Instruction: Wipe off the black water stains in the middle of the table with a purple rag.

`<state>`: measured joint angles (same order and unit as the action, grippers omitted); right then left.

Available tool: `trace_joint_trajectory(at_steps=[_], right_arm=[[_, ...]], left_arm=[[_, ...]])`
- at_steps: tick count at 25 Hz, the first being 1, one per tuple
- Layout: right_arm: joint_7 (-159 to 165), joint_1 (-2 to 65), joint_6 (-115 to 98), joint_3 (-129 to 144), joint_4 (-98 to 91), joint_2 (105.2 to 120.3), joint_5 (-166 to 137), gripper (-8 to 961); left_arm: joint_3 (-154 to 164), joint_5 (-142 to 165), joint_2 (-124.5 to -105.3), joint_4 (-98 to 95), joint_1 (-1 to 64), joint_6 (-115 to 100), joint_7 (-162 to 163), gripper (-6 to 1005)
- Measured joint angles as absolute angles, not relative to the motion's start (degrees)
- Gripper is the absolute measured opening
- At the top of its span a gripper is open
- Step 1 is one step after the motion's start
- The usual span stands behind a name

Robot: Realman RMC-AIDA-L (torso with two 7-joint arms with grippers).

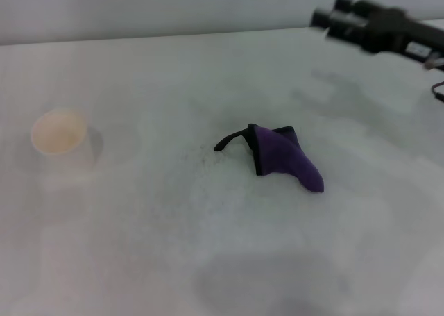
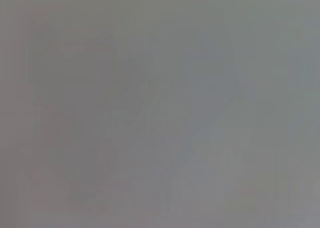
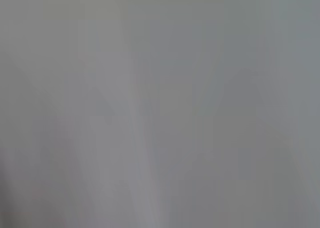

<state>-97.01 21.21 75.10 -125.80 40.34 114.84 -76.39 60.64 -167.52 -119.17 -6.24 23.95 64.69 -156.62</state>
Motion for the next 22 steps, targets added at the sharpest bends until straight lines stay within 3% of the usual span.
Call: trace_joint_trajectory(at_steps=[12,22], right_arm=[[-152.1,21.4,70.0,-126.0,10.2,116.15,-34.7,824],[-154.3,21.8,58.7,-125.9,9.3,116.14,-34.8,819]], left_arm=[[60.6,-167.5,-119.27,-6.2,23.5,66.2,-156.6,884],[60.6,-167.5,-119.34,-6.1,23.5,66.3,-156.6,885]])
